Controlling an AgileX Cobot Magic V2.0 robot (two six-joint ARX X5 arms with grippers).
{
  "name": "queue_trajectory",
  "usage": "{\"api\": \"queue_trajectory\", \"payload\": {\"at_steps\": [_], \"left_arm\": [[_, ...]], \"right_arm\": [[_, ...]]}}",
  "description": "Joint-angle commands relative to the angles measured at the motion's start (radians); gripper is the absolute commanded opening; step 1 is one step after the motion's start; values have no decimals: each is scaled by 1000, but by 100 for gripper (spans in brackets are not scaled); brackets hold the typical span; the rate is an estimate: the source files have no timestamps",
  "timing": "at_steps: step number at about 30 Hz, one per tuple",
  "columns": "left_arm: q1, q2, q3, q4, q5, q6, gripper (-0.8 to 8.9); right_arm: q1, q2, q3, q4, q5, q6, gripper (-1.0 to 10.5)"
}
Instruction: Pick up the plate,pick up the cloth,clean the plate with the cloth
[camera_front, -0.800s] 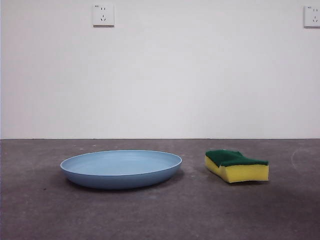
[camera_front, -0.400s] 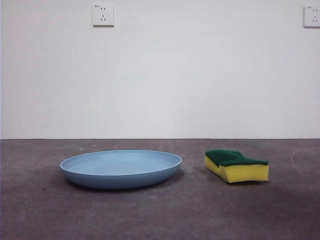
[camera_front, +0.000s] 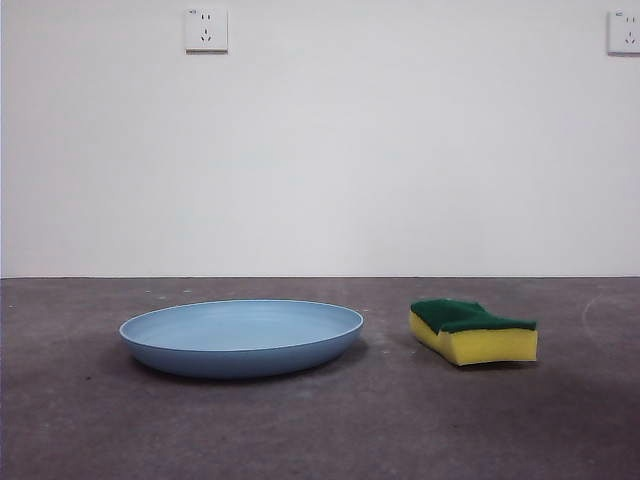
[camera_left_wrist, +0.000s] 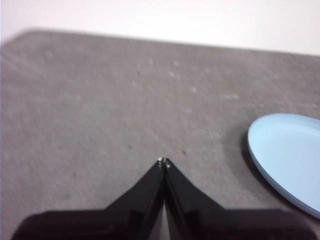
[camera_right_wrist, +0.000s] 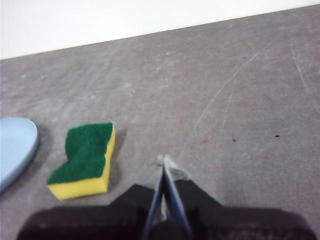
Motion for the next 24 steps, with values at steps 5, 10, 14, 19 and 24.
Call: {"api": "queue_trajectory", "payload": {"at_steps": [5,10,14,19,24], "left_arm": [[3,164,139,-1,92,-55,-8],[3,372,268,-5,129,-53,-8],[2,553,380,-26,171,-41,-8],[2,780,508,-29,257,-26,-8],[-1,957,590,-22,307,-14,-5]], "right_arm": [[0,224,171,11,-3,71,-11],[0,438,319,6,-18,67,-11],[0,616,432,5,-116,38,-11],[0,823,552,0,-215,7,-11],[0,988,634,-1,-313,-21,1]]}}
